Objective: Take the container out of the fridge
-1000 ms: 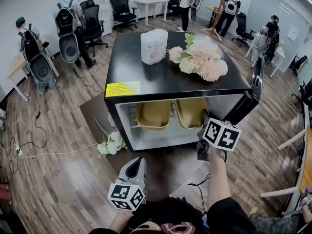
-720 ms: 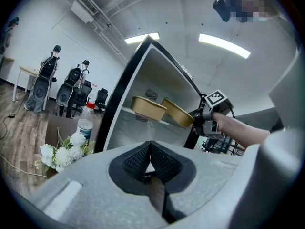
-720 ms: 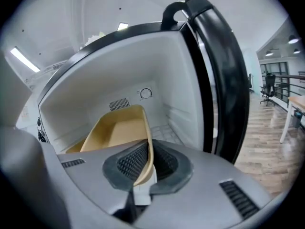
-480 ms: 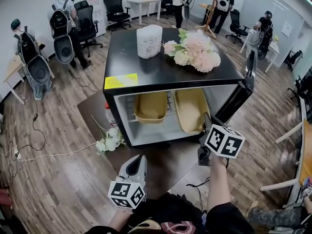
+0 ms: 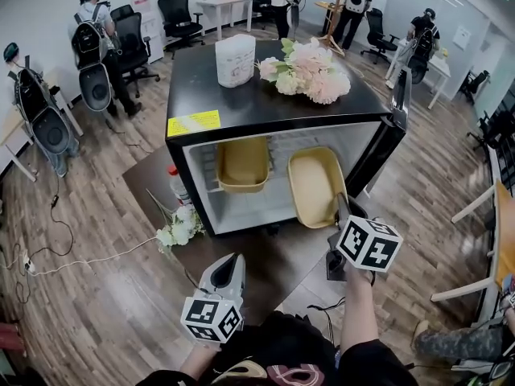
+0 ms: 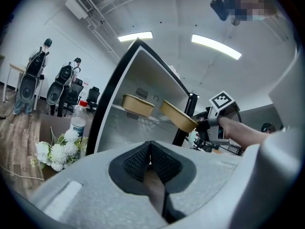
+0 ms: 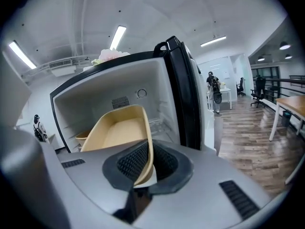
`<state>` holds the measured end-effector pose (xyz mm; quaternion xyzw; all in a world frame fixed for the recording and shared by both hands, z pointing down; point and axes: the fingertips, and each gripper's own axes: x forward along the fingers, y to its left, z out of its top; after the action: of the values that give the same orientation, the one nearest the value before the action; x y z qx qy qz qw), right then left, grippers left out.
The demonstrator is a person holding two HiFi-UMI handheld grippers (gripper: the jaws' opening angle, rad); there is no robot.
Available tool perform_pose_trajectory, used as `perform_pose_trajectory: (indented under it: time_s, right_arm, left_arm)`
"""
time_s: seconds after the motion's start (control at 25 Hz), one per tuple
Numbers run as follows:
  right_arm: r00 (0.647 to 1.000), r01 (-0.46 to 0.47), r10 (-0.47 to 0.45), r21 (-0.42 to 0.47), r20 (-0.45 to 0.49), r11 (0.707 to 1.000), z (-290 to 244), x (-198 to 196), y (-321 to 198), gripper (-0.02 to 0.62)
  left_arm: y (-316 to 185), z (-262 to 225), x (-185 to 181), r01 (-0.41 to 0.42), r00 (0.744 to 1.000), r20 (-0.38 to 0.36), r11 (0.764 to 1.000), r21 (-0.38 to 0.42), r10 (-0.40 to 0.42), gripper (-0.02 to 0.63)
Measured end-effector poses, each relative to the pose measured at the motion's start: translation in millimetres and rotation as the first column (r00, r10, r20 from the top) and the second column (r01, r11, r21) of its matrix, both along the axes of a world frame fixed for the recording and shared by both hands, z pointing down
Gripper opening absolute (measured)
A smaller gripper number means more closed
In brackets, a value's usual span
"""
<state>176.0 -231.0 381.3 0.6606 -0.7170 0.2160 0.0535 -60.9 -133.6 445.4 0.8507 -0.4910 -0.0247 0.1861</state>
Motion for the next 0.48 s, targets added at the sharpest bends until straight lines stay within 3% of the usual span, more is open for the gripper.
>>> perform_pose_trajectory:
  time_s: [0.48]
  right_arm:
    - [0.998, -0.041, 0.040, -0.030, -0.039, 0.999, 21.4, 0.7, 39.1, 0.028]
  left_arm:
    - [17.0, 5.8, 4.1, -0.045, 0.999, 0.003, 0.999, 0.003, 0.045, 0.009]
